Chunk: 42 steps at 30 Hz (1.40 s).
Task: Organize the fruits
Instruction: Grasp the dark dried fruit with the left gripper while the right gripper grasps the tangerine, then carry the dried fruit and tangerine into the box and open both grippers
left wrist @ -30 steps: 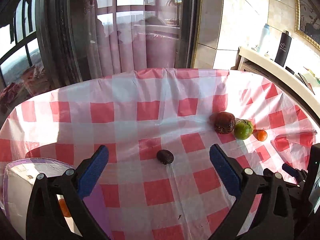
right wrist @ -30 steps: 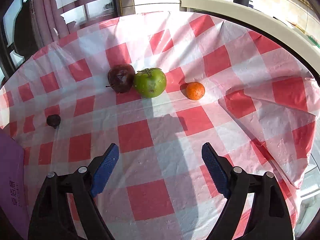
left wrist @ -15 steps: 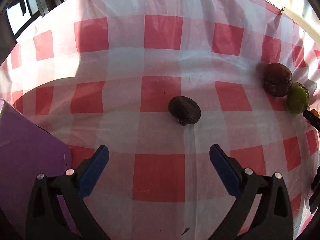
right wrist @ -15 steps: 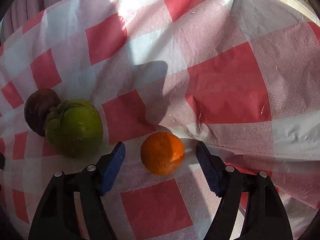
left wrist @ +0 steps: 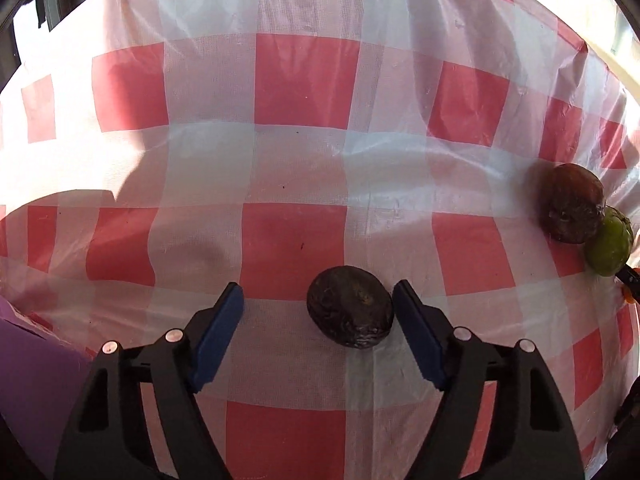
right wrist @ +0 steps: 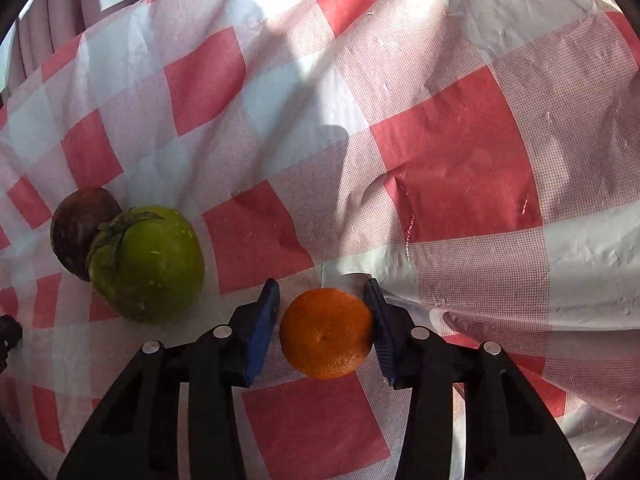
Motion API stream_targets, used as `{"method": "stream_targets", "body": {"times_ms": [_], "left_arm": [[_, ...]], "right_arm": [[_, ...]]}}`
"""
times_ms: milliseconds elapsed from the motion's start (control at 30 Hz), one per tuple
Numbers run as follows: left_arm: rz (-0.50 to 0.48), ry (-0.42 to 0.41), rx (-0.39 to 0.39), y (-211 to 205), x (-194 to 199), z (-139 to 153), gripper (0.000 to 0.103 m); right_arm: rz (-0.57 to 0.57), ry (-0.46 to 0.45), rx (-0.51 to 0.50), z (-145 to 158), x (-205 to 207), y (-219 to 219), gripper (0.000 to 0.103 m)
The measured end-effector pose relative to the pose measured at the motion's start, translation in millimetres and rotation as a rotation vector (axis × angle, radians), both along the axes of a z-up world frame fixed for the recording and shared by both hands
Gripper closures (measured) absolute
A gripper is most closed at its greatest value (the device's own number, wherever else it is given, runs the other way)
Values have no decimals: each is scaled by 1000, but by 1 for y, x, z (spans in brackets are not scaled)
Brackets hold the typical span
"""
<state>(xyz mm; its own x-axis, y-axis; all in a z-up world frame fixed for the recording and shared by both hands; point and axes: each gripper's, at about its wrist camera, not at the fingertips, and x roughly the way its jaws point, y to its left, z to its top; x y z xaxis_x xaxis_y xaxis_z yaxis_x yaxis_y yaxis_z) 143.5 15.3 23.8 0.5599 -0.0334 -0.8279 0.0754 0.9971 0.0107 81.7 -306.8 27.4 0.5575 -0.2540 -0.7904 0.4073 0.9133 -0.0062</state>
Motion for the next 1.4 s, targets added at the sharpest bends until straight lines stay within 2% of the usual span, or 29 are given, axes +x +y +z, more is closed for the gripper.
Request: {"method": "stream_targets", "body": {"times_ms": [33, 67, 200, 400, 567, 700, 800, 900, 1133, 1233, 1400], "left_arm": [[-29, -7, 1, -4, -1, 0, 47], [-61, -10, 6, -10, -3, 2, 65], [-83, 7, 3, -17, -18, 0, 65], [-104, 59, -90, -21, -68, 2, 65], [-219, 113, -151, -31, -126, 2, 65], [-304, 156, -228, -23, -149, 31, 65], [-358, 132, -280, 4, -175, 71, 65], [-401, 77, -314, 33, -192, 103, 65], [-439, -63, -366, 102, -215, 164, 65], [-432, -115, -361, 135, -219, 179, 65], [-319, -134, -340, 204, -207, 180, 65]], "right_arm": [[0, 0, 0, 0, 1, 0, 60], [-2, 0, -1, 0, 1, -1, 61], [-9, -7, 10, 3, -1, -3, 64], [26, 6, 12, 10, -25, 0, 66], [40, -6, 77, 29, -98, 26, 66], [0, -51, 142, 63, -174, 60, 66], [-2, -60, 144, 90, -219, 95, 66], [15, -59, 136, 106, -247, 125, 66], [34, -99, 162, 127, -257, 208, 66], [131, -124, 150, 144, -248, 254, 66], [361, -160, 173, 173, -223, 337, 66]]}}
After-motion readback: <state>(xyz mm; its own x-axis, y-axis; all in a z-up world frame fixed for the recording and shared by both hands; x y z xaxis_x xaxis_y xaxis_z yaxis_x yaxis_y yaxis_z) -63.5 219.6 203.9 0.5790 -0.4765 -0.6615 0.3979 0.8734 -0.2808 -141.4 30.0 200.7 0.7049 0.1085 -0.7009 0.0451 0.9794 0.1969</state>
